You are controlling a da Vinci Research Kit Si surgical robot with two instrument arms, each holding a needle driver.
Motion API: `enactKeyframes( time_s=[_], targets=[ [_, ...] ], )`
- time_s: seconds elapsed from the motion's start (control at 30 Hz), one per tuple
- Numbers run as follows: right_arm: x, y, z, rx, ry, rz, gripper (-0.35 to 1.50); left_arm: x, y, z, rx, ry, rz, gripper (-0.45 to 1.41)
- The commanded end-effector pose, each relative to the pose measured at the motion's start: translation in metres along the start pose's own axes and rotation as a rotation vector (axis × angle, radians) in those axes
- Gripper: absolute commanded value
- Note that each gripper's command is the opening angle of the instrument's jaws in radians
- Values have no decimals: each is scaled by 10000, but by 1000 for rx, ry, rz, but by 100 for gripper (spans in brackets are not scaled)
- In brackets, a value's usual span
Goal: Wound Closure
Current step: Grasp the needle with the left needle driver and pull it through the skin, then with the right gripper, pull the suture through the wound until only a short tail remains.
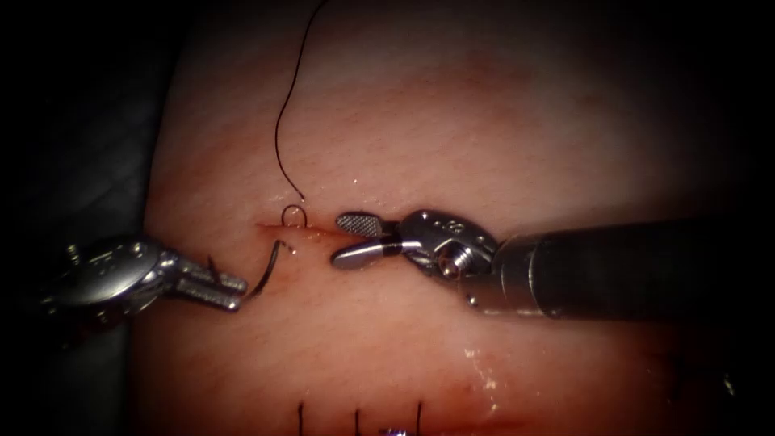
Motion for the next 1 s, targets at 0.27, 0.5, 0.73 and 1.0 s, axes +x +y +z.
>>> enactKeyframes(
  time_s=[0.27, 0.5, 0.73, 1.0],
  targets=[
    [0, -31, 29, 11, -52, -195, 108, 19, 24, 2, 11, -10, 223, -45],
    [-13, -29, 56, -16, -88, -240, 99, 36, 49, 6, 80, -60, 442, -45],
    [-24, -26, 71, -34, -116, -253, 87, 41, 59, 5, 121, -63, 523, -45],
    [-48, -21, 76, -80, -180, -282, 29, 46, 71, 1, 165, -33, 538, -45]
  ],
)
